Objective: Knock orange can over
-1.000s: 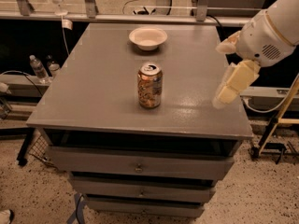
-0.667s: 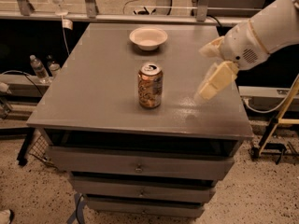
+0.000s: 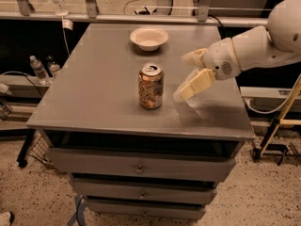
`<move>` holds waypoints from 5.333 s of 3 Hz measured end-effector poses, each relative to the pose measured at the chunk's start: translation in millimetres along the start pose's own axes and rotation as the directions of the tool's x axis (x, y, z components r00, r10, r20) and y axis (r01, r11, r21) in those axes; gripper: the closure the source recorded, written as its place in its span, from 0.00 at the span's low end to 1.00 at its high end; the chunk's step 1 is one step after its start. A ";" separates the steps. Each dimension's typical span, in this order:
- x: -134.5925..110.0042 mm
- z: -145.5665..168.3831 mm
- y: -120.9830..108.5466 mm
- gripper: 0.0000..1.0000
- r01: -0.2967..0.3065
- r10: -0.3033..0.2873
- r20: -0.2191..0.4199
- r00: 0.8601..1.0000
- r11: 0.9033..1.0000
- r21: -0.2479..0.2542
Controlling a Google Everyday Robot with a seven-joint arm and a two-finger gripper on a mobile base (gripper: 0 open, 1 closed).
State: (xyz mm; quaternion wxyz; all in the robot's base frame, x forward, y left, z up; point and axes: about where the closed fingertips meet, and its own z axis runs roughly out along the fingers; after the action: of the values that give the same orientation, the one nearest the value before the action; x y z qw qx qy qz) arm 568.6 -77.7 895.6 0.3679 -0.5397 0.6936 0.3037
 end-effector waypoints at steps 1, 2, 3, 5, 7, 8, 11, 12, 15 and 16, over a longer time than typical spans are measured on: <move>-8.3 17.0 2.2 0.00 -0.007 0.010 0.111 0.994 1.000 -0.027; -20.0 27.5 10.6 0.00 0.002 0.007 0.191 0.982 0.999 -0.051; -31.1 37.3 21.4 0.00 0.020 -0.001 0.234 0.972 0.997 -0.078; -39.2 52.3 30.2 0.00 0.035 -0.002 0.262 0.965 0.992 -0.122; -39.2 63.6 34.1 0.49 0.026 0.017 0.269 0.963 0.987 -0.156; -39.2 62.6 32.9 0.72 0.022 0.021 0.273 0.962 0.988 -0.155; -48.9 10.8 -3.9 1.00 0.219 -0.218 -0.018 0.976 0.972 0.086; -35.3 14.1 -8.1 1.00 0.318 -0.289 -0.228 0.930 0.942 0.104; -2.2 64.2 20.1 1.00 0.574 -0.567 -0.633 0.527 0.787 -0.226; 2.6 79.8 33.2 1.00 0.586 -0.653 -0.630 0.421 0.726 -0.360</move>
Offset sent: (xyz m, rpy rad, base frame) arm -0.0077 0.0495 0.0087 0.2943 -0.0308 0.0553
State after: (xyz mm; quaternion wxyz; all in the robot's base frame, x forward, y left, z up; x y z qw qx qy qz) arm 550.5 -6.1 850.7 0.1263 -0.8443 0.5171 -0.0619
